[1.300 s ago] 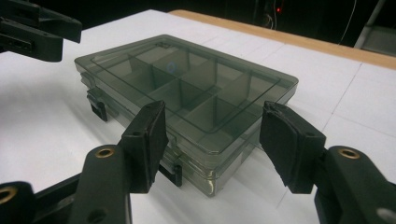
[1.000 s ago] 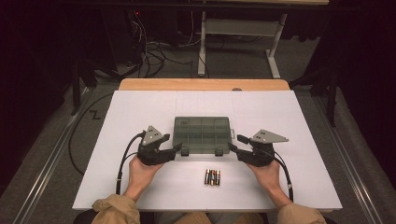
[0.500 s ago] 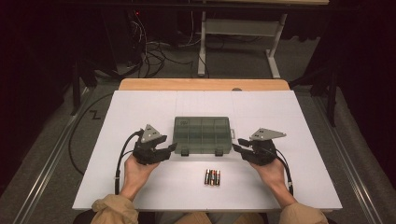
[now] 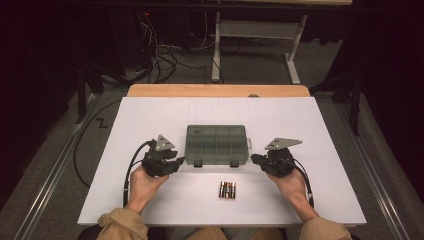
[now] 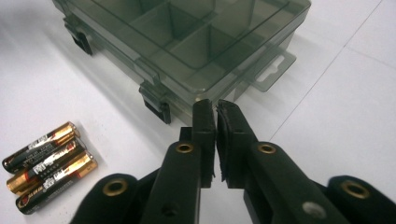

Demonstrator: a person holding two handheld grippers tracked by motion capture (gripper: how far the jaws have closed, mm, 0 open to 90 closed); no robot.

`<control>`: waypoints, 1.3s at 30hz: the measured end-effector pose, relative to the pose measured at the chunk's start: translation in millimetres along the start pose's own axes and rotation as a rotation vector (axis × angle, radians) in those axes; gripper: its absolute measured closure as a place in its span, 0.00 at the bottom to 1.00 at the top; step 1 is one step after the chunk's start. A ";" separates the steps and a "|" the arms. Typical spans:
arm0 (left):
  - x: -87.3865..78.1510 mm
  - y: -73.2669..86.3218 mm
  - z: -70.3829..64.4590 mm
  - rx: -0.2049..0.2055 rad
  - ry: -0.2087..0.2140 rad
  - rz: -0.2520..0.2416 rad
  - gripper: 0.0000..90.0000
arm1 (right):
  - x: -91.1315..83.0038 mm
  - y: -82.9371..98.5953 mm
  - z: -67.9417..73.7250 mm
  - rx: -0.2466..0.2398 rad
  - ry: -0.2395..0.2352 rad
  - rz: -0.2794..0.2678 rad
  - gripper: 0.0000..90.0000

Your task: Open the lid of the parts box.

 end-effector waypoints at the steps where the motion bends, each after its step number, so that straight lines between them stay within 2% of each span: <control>1: 1.3 1.2 -0.2 -0.003 0.004 0.013 0.74 | 0.9 0.7 -0.1 -0.006 -0.001 0.008 1.00; 5: 5.1 5.0 -1.2 0.005 0.004 0.052 0.79 | 3.0 2.5 0.9 -0.006 -0.003 0.026 1.00; 9: 8.4 6.4 -1.9 0.020 0.001 0.072 0.79 | 4.6 4.3 1.1 -0.012 -0.002 0.047 1.00; 17: 13.9 5.2 -7.1 0.040 0.009 0.076 0.82 | 8.6 5.9 2.7 -0.031 0.000 0.070 1.00; 26: 12.5 1.9 -8.6 0.025 0.019 0.055 0.86 | 9.0 3.9 4.7 -0.034 -0.007 0.067 1.00; 32: 11.5 -2.4 -7.7 0.011 0.030 0.021 0.89 | 8.2 2.2 6.2 -0.034 -0.010 0.059 1.00; 35: 11.4 -4.4 -8.7 0.015 0.033 0.012 0.91 | 5.7 -2.4 8.1 -0.014 -0.033 0.035 1.00; 39: 9.8 -8.5 -7.2 -0.005 0.026 -0.009 0.93 | 2.7 -6.5 8.0 -0.014 -0.025 0.021 1.00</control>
Point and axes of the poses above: each handheld gripper's, and its own axes: x roughly forward along the jaws, y roughly out of its underside, z roughly to its left, the point moved 9 cm from there along x, roughly forward along the jaws, and after that the axes turned 5 degrees about x, right-handed, at the moved point
